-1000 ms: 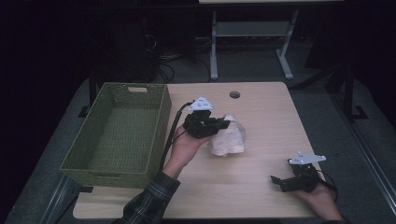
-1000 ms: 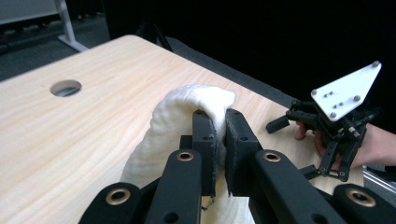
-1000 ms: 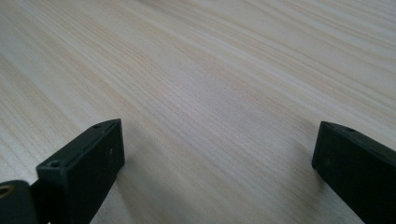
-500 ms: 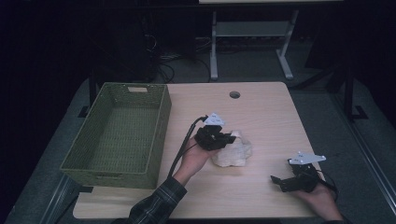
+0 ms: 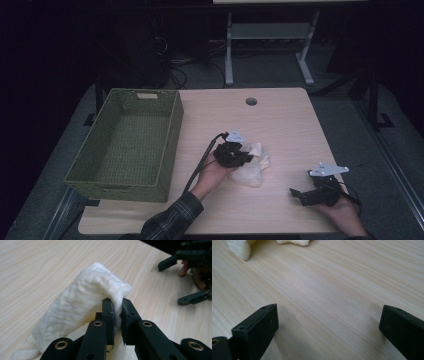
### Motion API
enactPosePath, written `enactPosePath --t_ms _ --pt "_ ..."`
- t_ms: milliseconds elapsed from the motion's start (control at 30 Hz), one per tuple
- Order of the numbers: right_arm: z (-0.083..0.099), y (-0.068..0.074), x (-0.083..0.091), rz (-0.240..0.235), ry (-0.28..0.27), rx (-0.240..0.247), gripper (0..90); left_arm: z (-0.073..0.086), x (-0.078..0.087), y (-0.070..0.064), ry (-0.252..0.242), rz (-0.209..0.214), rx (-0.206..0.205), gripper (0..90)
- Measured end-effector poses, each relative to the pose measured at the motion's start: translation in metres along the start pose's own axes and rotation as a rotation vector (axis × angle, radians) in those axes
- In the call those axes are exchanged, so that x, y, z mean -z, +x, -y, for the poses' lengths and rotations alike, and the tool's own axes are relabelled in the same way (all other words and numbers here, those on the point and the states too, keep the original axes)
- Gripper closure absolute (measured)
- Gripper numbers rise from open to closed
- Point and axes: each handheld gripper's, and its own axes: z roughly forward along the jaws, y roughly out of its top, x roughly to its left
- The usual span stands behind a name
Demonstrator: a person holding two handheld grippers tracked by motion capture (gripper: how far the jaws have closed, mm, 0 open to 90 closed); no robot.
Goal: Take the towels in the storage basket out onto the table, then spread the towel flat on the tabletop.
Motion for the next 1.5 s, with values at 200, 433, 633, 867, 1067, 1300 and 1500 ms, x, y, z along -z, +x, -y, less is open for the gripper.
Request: enactPosePath --t_ms 200,433,633,867,1067,1300,1500 --pt "0.000 0.000 0.000 -0.001 0.003 -0.005 2.0 0.000 0.002 -0.002 0.008 -0.015 -0.028 56.3" --pt "0.000 0.000 0.000 -0.001 0.002 -0.003 2.0 -0.003 0.026 -0.002 -0.025 -0.037 -0.039 45.2" --pt "0.000 0.000 0.000 0.000 -0.001 0.002 2.0 0.004 0.047 0.004 -0.030 -0.069 -0.043 44.5" --pt "0.000 0.000 0.000 -0.002 0.001 -0.001 2.0 0.019 0.060 0.009 -0.012 -0.097 -0.032 44.6" --pt "-0.002 0.000 0.000 0.000 0.013 0.000 2.1 0.035 0.064 0.009 0.010 -0.119 -0.036 44.6" --pt "-0.012 0.002 -0.005 -0.002 0.052 0.000 2.4 0.052 0.063 0.005 0.029 -0.127 -0.044 45.3" --pt "-0.027 0.001 -0.004 -0.020 -0.001 -0.008 8.0 0.061 0.053 0.000 0.058 -0.112 -0.054 45.7"
